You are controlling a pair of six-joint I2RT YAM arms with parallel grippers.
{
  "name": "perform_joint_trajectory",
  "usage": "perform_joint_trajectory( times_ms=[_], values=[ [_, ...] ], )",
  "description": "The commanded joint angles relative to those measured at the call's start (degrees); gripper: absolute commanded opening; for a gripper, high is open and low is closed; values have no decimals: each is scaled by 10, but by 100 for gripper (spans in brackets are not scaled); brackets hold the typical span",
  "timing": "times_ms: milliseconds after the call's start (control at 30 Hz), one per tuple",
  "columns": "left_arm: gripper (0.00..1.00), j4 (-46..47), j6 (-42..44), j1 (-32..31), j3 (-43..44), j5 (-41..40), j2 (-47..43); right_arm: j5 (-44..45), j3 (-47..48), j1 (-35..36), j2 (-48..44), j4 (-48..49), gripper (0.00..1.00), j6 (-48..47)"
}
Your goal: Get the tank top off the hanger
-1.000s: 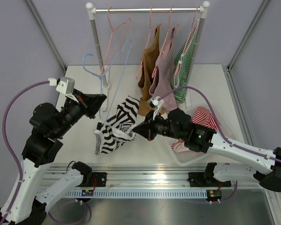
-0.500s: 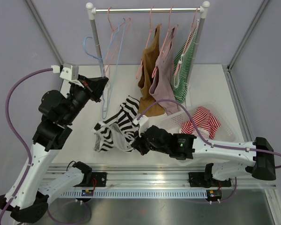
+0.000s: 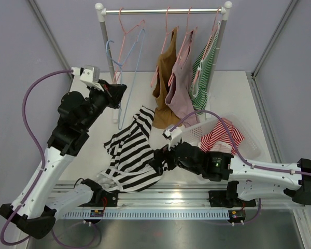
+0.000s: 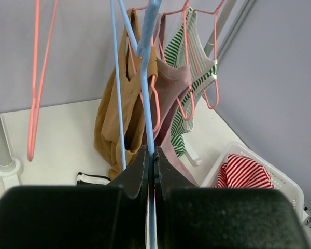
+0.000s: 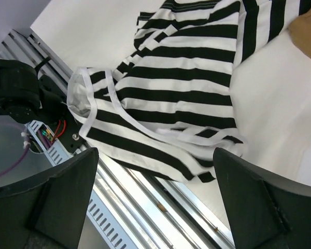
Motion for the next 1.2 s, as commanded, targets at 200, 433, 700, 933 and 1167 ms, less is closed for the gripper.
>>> perform_joint_trajectory(
  times_ms=[200,433,700,933,1167],
  values=[
    [0,-183,28,-2,255,-50,183,4,-13,5,-80,-4,100,11],
    [0,-349,45,6,582,-97,404,-24,-43,4,-152,-16,99,40],
    [0,-307,22,51,707,-75,554,-61,-85,5,-172,29,99,67],
    [0,-273,20,71,745,-59,604,-96,-98,4,-116,77,99,81],
    [12,-294,20,72,708,-47,578,-92,-93,4,-56,90,100,76]
  ],
)
